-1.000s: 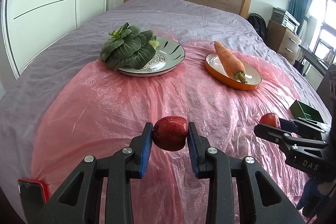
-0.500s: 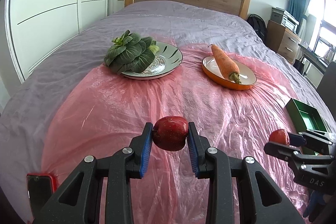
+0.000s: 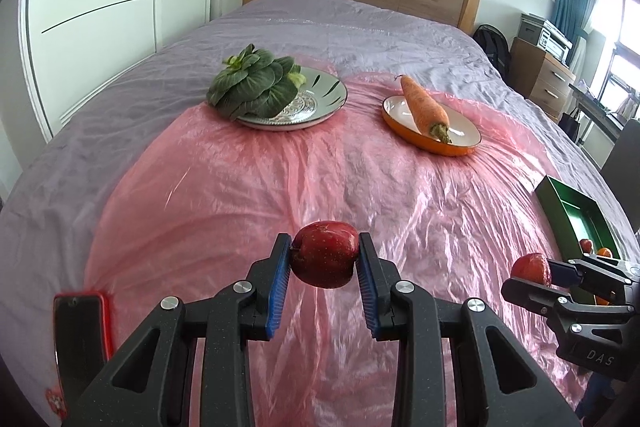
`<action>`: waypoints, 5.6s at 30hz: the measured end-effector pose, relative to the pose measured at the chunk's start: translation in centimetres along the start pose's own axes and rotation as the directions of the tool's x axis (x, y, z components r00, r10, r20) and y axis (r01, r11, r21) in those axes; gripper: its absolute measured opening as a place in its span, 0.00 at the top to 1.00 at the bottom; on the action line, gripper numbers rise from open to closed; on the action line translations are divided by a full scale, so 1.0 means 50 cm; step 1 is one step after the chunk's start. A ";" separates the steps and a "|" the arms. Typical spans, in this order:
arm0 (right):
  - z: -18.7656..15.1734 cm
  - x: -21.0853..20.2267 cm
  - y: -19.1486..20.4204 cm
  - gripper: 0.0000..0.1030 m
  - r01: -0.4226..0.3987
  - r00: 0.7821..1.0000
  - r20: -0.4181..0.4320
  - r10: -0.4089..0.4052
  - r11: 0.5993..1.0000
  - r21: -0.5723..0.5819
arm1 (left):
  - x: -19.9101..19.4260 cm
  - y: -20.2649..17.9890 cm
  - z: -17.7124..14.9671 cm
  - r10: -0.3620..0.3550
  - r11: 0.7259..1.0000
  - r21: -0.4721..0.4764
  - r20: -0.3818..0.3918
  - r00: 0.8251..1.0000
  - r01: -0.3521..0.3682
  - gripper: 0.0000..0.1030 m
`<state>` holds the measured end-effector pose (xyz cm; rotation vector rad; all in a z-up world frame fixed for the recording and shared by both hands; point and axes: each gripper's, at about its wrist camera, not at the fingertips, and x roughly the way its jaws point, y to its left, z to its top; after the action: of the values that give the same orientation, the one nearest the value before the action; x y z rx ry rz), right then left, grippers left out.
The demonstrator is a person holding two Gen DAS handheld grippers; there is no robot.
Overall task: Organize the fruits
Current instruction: 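Carry both held tomatoes over to the green tray, then lower both tomatoes into the green tray and open both grippers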
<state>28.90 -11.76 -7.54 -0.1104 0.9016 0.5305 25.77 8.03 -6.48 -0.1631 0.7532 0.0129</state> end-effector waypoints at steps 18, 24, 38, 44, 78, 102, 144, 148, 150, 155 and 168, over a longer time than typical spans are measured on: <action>-0.050 -0.014 0.021 0.40 -0.012 0.999 -0.040 0.013 1.000 0.004 | -0.045 -0.026 -0.059 -0.032 0.999 -0.014 -0.036 0.999 0.031 0.73; -0.068 -0.019 0.034 0.40 -0.019 0.998 -0.057 0.019 1.000 0.000 | -0.066 -0.032 -0.081 -0.044 0.999 -0.027 -0.048 0.998 0.043 0.73; -0.114 -0.055 0.065 0.40 -0.030 0.995 -0.097 0.029 1.000 -0.008 | -0.113 -0.052 -0.144 -0.066 0.997 -0.044 -0.089 0.994 0.062 0.73; -0.134 -0.076 0.070 0.40 -0.027 0.994 -0.105 0.027 1.000 -0.005 | -0.138 -0.072 -0.164 -0.073 0.997 -0.036 -0.096 0.993 0.070 0.73; -0.241 -0.206 0.102 0.40 -0.037 0.992 -0.124 0.036 0.999 -0.010 | -0.268 -0.146 -0.253 -0.030 0.998 0.042 -0.139 0.990 0.036 0.73; -0.354 -0.335 -0.012 0.40 0.019 0.996 -0.088 -0.010 0.995 0.094 | -0.336 -0.319 -0.259 -0.041 0.976 0.207 -0.140 0.989 0.069 0.73; -0.343 -0.326 -0.368 0.40 0.099 0.994 0.012 -0.106 0.959 0.267 | -0.076 -0.708 -0.069 -0.137 0.911 0.372 -0.137 0.981 0.180 0.73; -0.348 -0.306 -0.379 0.40 0.099 0.994 0.010 -0.106 0.956 0.275 | -0.039 -0.732 -0.063 -0.122 0.902 0.399 -0.129 0.984 0.164 0.73; -0.351 -0.299 -0.385 0.40 0.101 0.994 0.012 -0.108 0.956 0.277 | -0.020 -0.737 -0.059 -0.118 0.903 0.397 -0.132 0.984 0.162 0.73; -0.346 -0.291 -0.374 0.40 0.104 0.993 0.032 -0.116 0.964 0.245 | 0.021 -0.746 -0.054 -0.103 0.911 0.384 -0.142 0.984 0.151 0.73; -0.350 -0.267 -0.369 0.39 0.108 0.993 0.022 -0.117 0.961 0.253 | 0.069 -0.772 -0.076 -0.070 0.900 0.414 -0.172 0.983 0.137 0.73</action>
<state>18.57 -38.39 -10.51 0.0783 0.9137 0.3076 28.42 -30.84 -6.04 0.2162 0.8823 -0.2682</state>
